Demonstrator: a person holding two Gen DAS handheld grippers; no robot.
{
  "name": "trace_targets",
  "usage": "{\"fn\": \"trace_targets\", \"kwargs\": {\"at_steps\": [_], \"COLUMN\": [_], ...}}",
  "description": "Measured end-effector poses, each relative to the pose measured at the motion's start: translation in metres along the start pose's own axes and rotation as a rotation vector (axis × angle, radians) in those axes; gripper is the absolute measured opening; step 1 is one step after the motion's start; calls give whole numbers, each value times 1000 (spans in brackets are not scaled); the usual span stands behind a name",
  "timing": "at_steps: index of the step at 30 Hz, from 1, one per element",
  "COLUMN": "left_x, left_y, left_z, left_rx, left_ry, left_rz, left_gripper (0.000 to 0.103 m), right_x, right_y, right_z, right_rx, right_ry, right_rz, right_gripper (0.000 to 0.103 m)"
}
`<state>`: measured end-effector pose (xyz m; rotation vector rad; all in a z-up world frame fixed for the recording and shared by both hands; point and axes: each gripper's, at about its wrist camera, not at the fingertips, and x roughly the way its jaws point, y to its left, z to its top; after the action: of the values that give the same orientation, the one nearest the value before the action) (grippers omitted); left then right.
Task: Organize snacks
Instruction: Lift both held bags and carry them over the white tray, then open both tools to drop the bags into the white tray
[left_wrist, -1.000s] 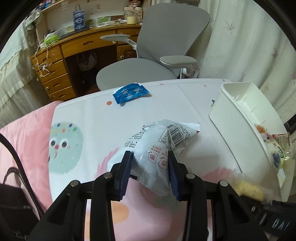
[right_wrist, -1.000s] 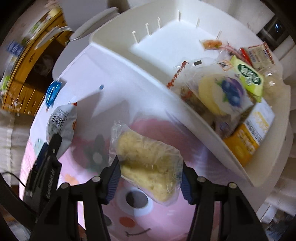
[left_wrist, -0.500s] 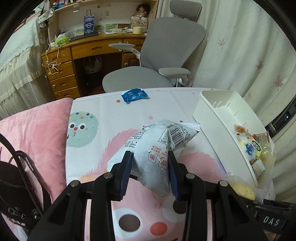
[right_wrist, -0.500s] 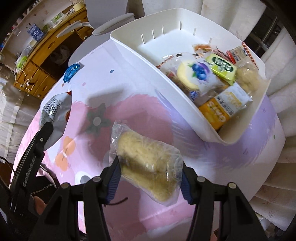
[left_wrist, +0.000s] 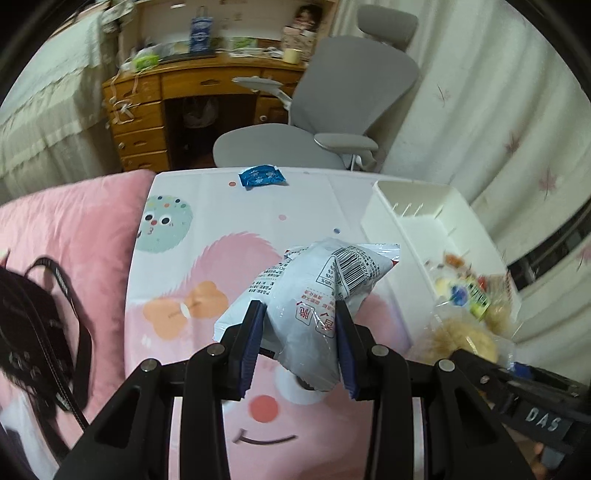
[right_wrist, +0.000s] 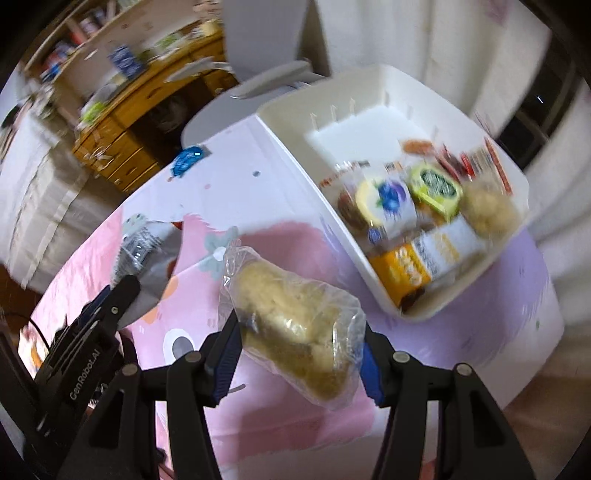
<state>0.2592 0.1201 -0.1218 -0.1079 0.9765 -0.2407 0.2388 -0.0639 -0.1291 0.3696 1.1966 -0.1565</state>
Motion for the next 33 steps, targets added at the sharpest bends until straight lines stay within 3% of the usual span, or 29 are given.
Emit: {"fn": "trace_targets", "kwargs": {"at_steps": [5,13,23,33], "left_x": [-16,-30,-23,2], "left_y": [-27,-88,-163,-210], "left_z": [-5,-24,-32,-24], "left_rx": [-70,-166,-166,-160], "left_ry": [-38,-101,-147,-141], "left_rz": [42,30,0,-54], "left_gripper": [36,36,36,36], "right_x": [-14,-32,-41,-35], "right_y": [-12,-56,-120,-170], "right_z": [13,31,53,84], "right_rx": [-138,-265,-286,-260], "right_ry": [-14,-35,-55,-64], "right_rz": [55,118,165,131], "right_gripper": [56,56,56,56]}}
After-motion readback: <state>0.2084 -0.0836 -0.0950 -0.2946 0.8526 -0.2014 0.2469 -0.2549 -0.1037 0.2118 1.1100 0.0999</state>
